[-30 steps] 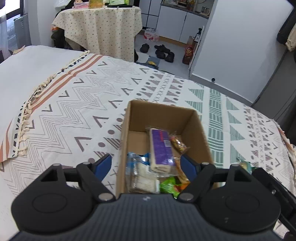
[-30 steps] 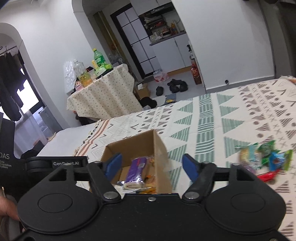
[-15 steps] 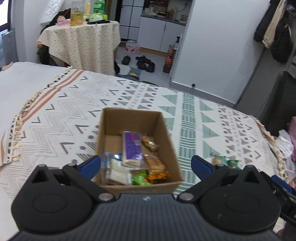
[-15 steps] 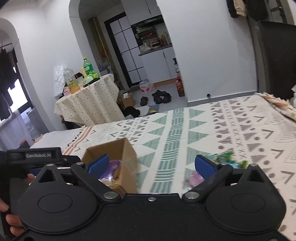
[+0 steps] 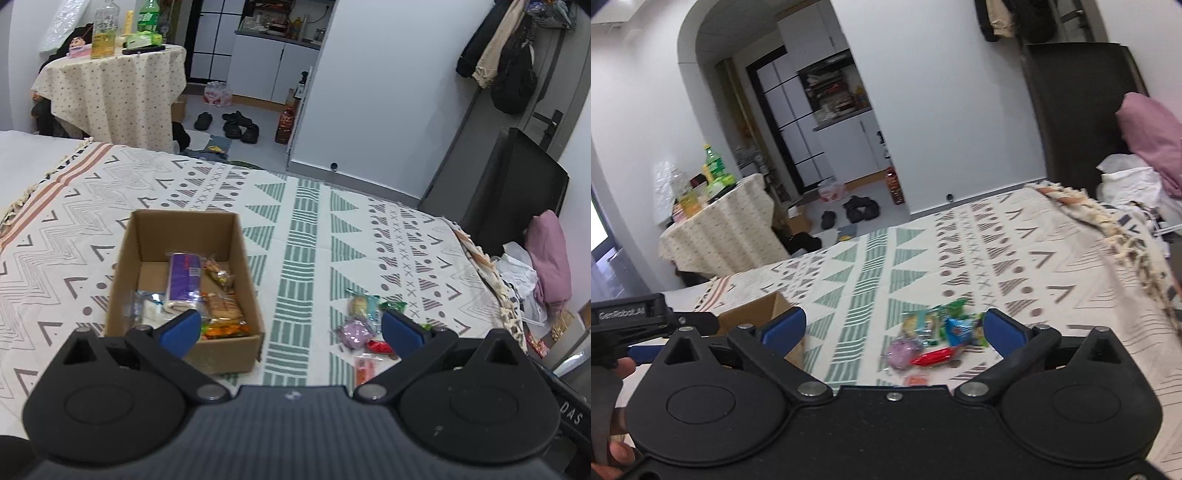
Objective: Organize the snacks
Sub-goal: 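Move both tools back over the remaining snack pile, then grasp the clear pack with red snack with the left tool while the right grasps the red candy bar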
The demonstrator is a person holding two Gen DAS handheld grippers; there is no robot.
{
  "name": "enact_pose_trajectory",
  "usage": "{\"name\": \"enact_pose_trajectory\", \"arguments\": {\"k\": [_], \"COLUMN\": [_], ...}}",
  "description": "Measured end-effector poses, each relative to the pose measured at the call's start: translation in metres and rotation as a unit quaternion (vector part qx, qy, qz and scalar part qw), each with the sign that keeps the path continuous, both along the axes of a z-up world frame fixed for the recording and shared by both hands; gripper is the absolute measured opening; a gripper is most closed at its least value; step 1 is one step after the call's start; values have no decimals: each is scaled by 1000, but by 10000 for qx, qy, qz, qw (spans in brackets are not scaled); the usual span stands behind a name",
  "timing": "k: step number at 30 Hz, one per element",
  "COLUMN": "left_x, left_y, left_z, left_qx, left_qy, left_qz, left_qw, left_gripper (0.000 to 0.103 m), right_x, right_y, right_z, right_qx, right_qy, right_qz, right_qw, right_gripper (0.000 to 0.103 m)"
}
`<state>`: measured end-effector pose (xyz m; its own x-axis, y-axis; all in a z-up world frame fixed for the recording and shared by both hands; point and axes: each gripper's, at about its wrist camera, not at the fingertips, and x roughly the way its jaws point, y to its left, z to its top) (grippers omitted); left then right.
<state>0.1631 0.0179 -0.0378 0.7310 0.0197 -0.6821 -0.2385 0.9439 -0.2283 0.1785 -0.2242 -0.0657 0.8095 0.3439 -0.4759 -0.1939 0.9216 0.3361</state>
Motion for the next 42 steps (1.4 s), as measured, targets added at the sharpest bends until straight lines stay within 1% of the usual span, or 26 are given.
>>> {"name": "enact_pose_trajectory", "arguments": {"k": [2, 6, 11, 14, 15, 18, 20, 21, 22, 24, 26, 28, 31, 33, 36, 37, 38, 40, 42], "left_x": [0, 0, 3, 8, 10, 16, 21, 24, 26, 31, 34, 39, 48, 55, 67, 70, 74, 82, 89], "left_y": [-5, -14, -21, -24, -25, -34, -38, -40, -42, -45, -50, -54, -58, -61, -66, -68, -70, -72, -74], "left_z": [0, 1, -3, -9, -11, -15, -20, -23, -26, -32, -38, -45, -57, -66, -78, -83, -88, -99, -109], "left_qx": [-33, -84, -25, -109, -80, 74, -19, -81, -123, -201, -187, -191, -313, -388, -459, -487, -530, -659, -777], "left_qy": [-9, -7, 130, 267, 309, 318, 354, 382, 395, 394, 384, 414, 550, 635, 767, 807, 865, 973, 1074], "left_qz": [-84, -214, -129, -74, -80, -191, -343, -393, -417, -459, -488, -524, -509, -528, -580, -585, -575, -530, -492], "left_qw": [10000, 9997, 9998, 9996, 9995, 9993, 9988, 9985, 9983, 9980, 9979, 9976, 9967, 9958, 9943, 9938, 9932, 9917, 9899], "left_gripper": [103, 103, 103, 103, 103, 103, 102, 102, 102, 101, 100, 96, 88, 81, 73, 71, 66, 62, 55], "right_x": [-1, -2, -7, -2, 0, 3, 5, 7, 9, 11, 13, 17, 26, 34, 48, 52, 57, 65, 71], "right_y": [-7, -20, -30, -35, -38, -45, -49, -51, -53, -54, -53, -53, -55, -56, -54, -53, -53, -52, -49], "right_z": [0, -2, -4, -9, -11, -16, -20, -23, -25, -28, -30, -33, -39, -43, -51, -55, -59, -69, -79], "right_qx": [13, 119, 256, 307, 348, 433, 518, 585, 628, 700, 717, 707, 777, 820, 907, 951, 1017, 1192, 1316], "right_qy": [7, 102, 141, 291, 353, 496, 595, 664, 712, 789, 837, 886, 1011, 1102, 1268, 1343, 1431, 1659, 1858], "right_qz": [-138, -243, -450, -650, -688, -798, -854, -872, -891, -907, -876, -851, -842, -846, -805, -781, -755, -696, -604], "right_qw": [9999, 9996, 9986, 9970, 9964, 9946, 9932, 9922, 9915, 9903, 9900, 9899, 9883, 9869, 9845, 9833, 9816, 9764, 9719], "right_gripper": [103, 103, 103, 103, 103, 102, 102, 101, 98, 94, 94, 91, 86, 83, 80, 78, 77, 70, 65]}}
